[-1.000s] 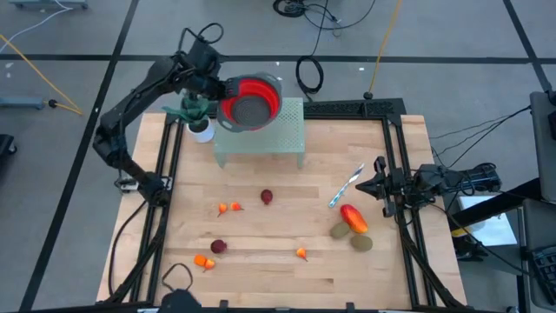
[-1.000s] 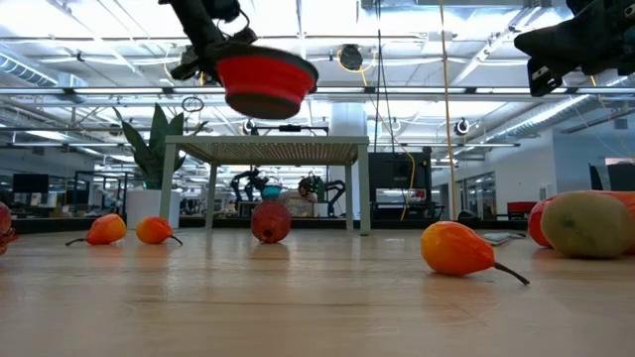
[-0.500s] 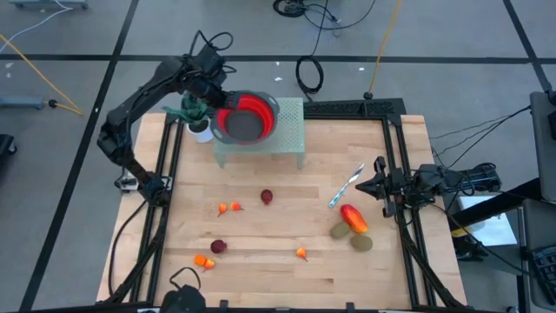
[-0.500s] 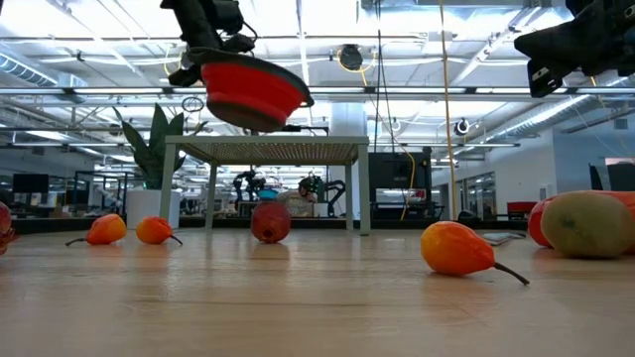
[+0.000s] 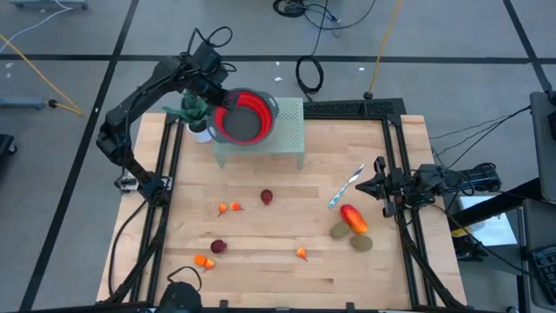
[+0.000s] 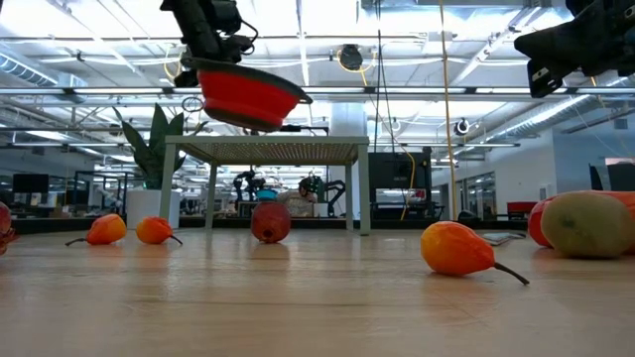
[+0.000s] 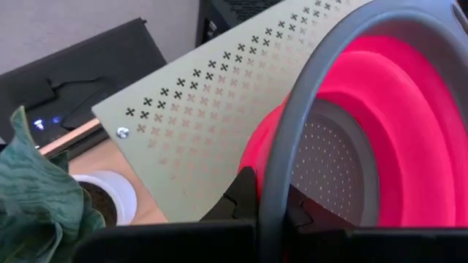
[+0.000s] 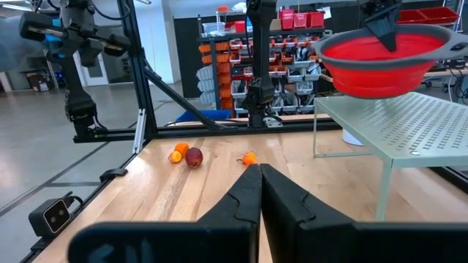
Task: Pick & Place Fruit
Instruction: Put the red strainer bowl on the shelf
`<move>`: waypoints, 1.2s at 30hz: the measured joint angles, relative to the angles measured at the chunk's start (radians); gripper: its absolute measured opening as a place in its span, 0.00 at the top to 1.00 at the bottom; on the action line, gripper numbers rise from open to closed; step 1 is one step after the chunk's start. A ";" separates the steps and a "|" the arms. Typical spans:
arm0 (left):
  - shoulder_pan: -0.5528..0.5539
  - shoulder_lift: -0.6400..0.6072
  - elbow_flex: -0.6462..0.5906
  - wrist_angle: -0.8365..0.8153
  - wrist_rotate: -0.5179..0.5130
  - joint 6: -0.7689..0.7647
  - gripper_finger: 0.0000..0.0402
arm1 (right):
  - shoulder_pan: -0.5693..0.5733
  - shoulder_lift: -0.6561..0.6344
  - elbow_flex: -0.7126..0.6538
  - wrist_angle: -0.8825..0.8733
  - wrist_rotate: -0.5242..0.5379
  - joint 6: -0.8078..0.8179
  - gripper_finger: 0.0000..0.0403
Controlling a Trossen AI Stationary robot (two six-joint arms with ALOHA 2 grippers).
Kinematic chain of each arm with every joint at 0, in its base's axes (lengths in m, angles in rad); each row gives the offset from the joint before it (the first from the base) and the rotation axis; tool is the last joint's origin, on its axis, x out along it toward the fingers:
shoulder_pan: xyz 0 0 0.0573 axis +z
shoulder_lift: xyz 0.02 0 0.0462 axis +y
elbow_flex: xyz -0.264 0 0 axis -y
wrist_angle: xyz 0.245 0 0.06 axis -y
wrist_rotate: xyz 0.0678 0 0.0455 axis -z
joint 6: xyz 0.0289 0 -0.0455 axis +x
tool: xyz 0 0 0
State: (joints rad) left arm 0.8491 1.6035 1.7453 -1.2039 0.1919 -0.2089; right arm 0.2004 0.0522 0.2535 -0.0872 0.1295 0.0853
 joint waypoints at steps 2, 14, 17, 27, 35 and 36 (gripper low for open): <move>0.010 0.000 0.000 0.015 0.034 0.014 1.00 | 0.000 0.000 0.000 0.000 0.000 0.000 1.00; 0.049 -0.002 -0.023 0.055 0.132 0.066 1.00 | 0.000 0.000 0.000 0.000 0.000 0.006 1.00; 0.048 -0.002 -0.063 0.078 0.164 0.062 1.00 | 0.000 0.000 0.000 0.000 0.000 0.007 1.00; 0.063 -0.002 -0.084 0.097 0.210 0.106 1.00 | 0.000 0.000 0.000 0.000 0.000 0.007 1.00; 0.094 -0.002 -0.084 0.080 0.240 0.185 1.00 | 0.000 0.000 0.000 0.001 0.000 0.007 1.00; 0.095 -0.002 -0.084 0.073 0.242 0.193 1.00 | 0.000 0.000 0.000 0.001 0.000 0.007 1.00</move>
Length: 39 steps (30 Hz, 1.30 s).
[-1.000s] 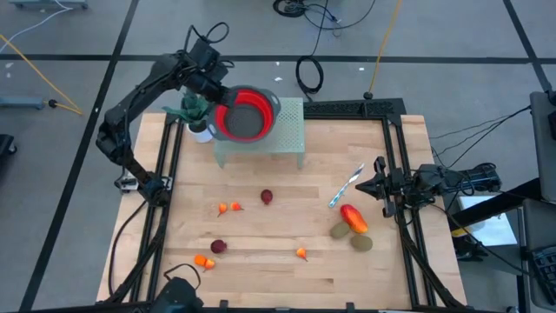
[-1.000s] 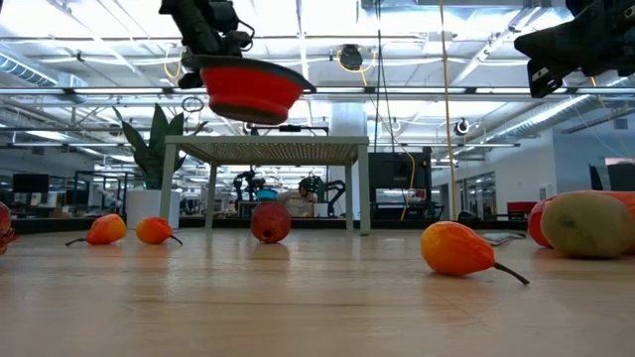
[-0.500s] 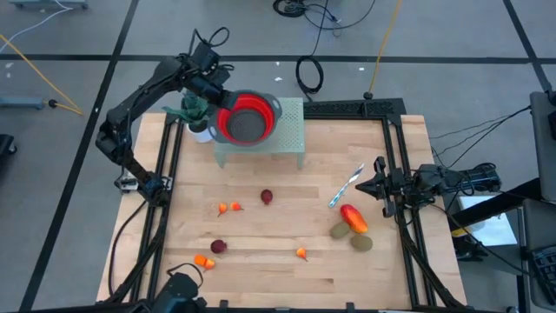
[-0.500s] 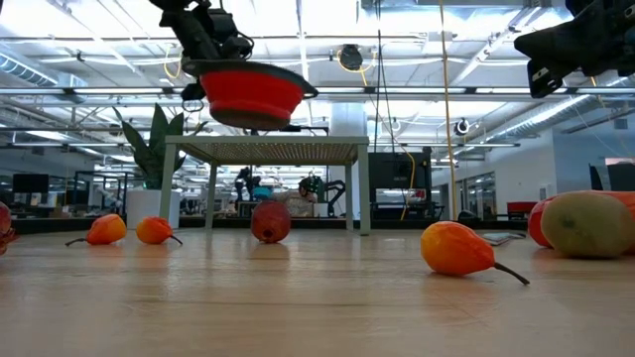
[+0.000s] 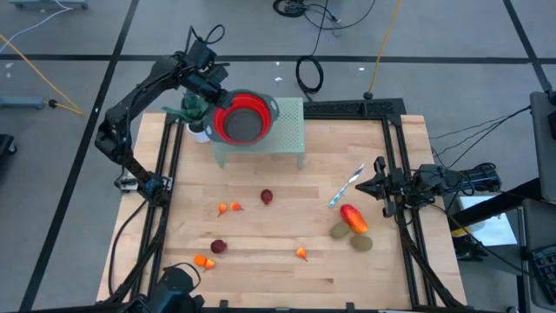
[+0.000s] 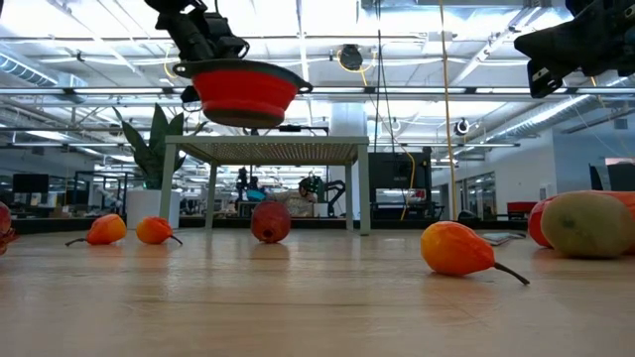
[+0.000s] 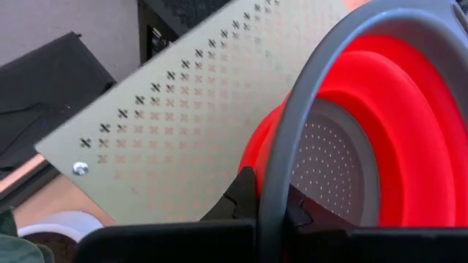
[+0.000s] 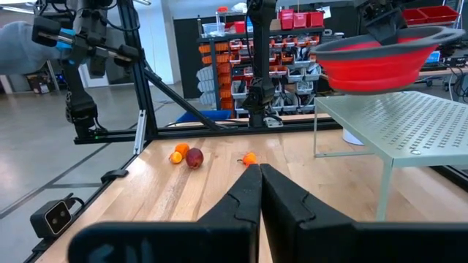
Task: Pick & Place Fruit
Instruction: Put the red strainer bowl on the shelf
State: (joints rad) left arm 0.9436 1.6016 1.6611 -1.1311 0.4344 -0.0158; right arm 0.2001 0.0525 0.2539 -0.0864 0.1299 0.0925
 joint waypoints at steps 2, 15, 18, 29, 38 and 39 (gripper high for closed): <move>0.006 0.000 0.000 -0.003 0.009 0.014 1.00 | 0.000 0.000 0.000 0.000 0.000 0.000 1.00; 0.024 0.000 -0.063 0.027 0.066 0.033 1.00 | 0.000 0.000 0.000 0.000 0.000 0.000 1.00; 0.027 0.000 -0.092 0.027 0.066 0.019 1.00 | 0.000 0.000 0.000 0.000 0.000 0.000 1.00; 0.034 0.000 -0.100 0.082 0.064 0.008 1.00 | 0.000 0.000 0.000 0.000 0.000 0.000 1.00; 0.053 0.000 -0.100 0.085 0.052 0.022 1.00 | 0.000 0.000 0.000 0.000 0.000 0.000 1.00; 0.053 0.000 -0.100 0.085 0.052 0.022 1.00 | 0.000 0.000 0.000 0.000 0.000 0.000 1.00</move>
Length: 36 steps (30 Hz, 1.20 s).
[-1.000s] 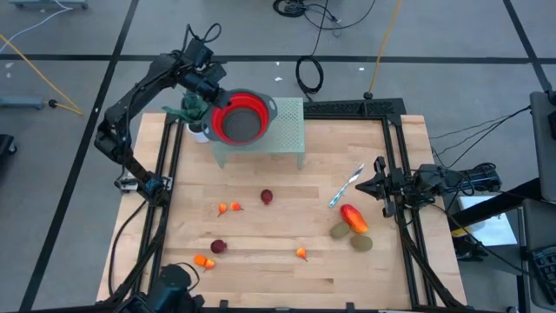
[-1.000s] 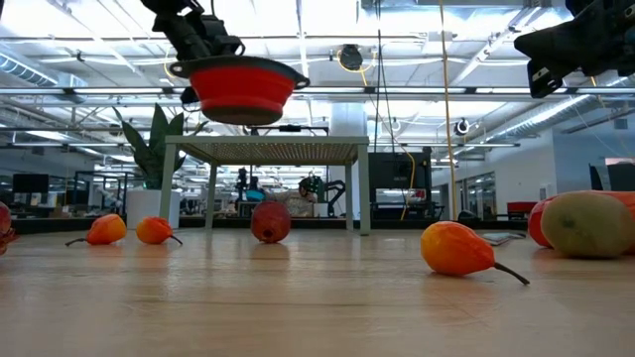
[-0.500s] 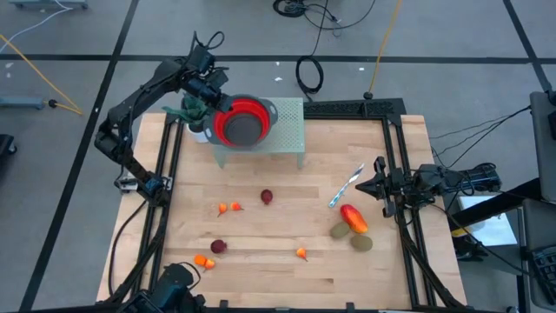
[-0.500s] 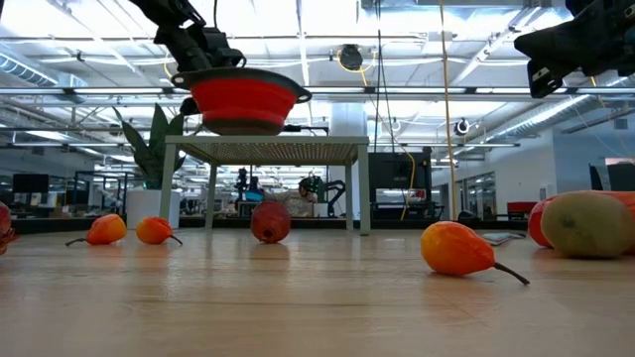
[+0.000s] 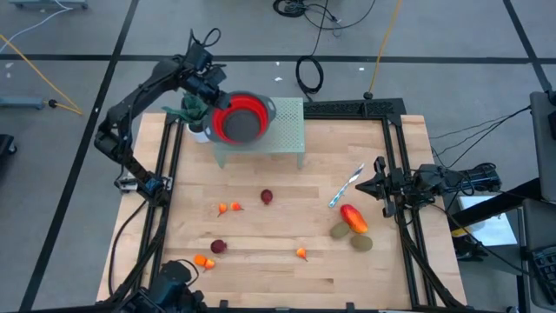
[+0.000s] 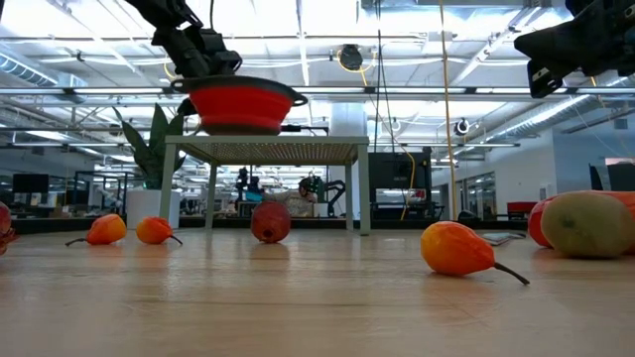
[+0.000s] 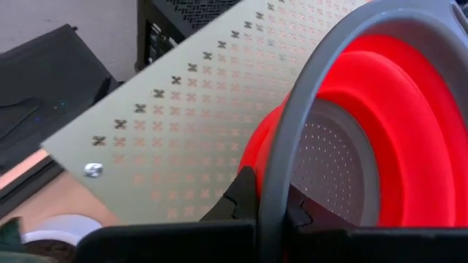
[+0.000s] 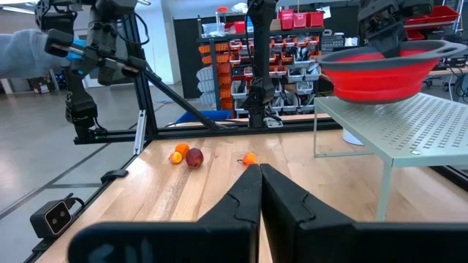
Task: Pick & Place Fruit
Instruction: Put the red strainer bowl on the shelf
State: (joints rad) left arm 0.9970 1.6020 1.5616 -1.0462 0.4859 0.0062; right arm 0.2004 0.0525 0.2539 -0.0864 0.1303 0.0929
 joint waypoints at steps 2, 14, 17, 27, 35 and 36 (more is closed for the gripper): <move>-0.001 0.000 0.000 0.001 0.000 0.009 1.00 | 0.000 0.000 0.000 0.000 0.000 0.000 1.00; -0.002 0.000 0.000 -0.004 0.004 0.023 1.00 | 0.000 0.000 0.000 0.000 0.003 0.000 1.00; -0.010 0.000 -0.012 -0.002 0.004 0.023 1.00 | 0.000 0.000 0.000 0.000 0.003 0.000 1.00; -0.011 0.000 -0.045 -0.001 0.003 0.018 1.00 | 0.000 0.000 0.000 0.000 0.003 0.000 1.00; -0.010 0.000 -0.045 0.004 -0.018 0.016 1.00 | 0.000 0.000 0.000 0.000 0.003 0.000 1.00; -0.009 0.000 -0.045 0.004 -0.025 0.015 1.00 | 0.000 0.000 0.000 0.000 0.003 0.000 1.00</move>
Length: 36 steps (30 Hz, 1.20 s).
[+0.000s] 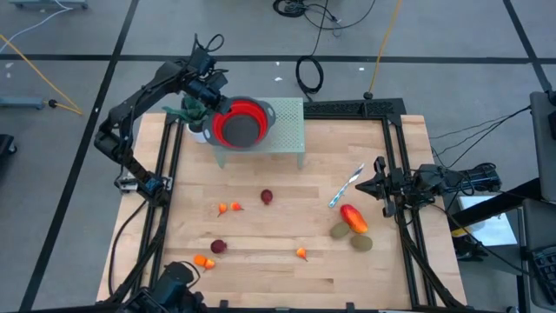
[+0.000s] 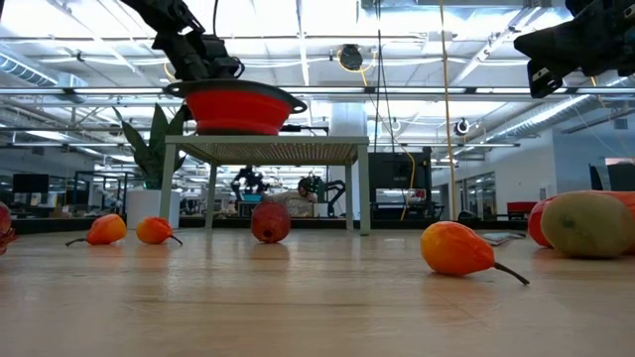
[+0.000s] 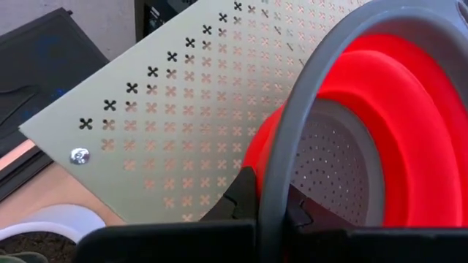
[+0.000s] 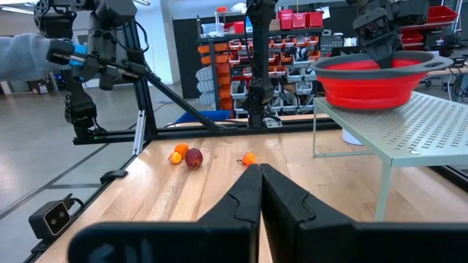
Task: Pick & Place Fruit
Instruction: Put the red strainer bowl on the shelf
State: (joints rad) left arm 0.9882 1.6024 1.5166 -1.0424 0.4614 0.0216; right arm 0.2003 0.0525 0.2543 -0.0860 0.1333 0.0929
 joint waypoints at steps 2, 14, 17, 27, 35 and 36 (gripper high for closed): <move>0.003 0.000 0.000 0.000 -0.016 -0.001 1.00 | 0.000 0.000 0.000 0.000 -0.001 0.000 1.00; 0.014 0.000 0.000 0.000 -0.018 -0.008 1.00 | 0.000 0.000 0.000 0.000 -0.003 0.029 1.00; 0.011 0.000 0.000 0.001 -0.020 -0.004 0.99 | 0.000 0.000 0.000 0.000 -0.003 0.028 1.00; 0.010 0.000 0.000 0.000 -0.055 -0.003 0.86 | 0.000 0.000 0.000 0.000 -0.003 0.027 1.00; 0.010 0.000 0.001 0.000 -0.054 -0.002 0.68 | 0.000 0.000 0.000 0.000 -0.003 0.027 1.00; 0.010 0.000 0.001 0.000 -0.054 0.000 0.66 | 0.000 0.000 0.000 0.000 -0.003 0.027 1.00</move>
State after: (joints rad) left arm 0.9983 1.6024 1.5173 -1.0420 0.4072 0.0215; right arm 0.2001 0.0525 0.2540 -0.0860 0.1303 0.1196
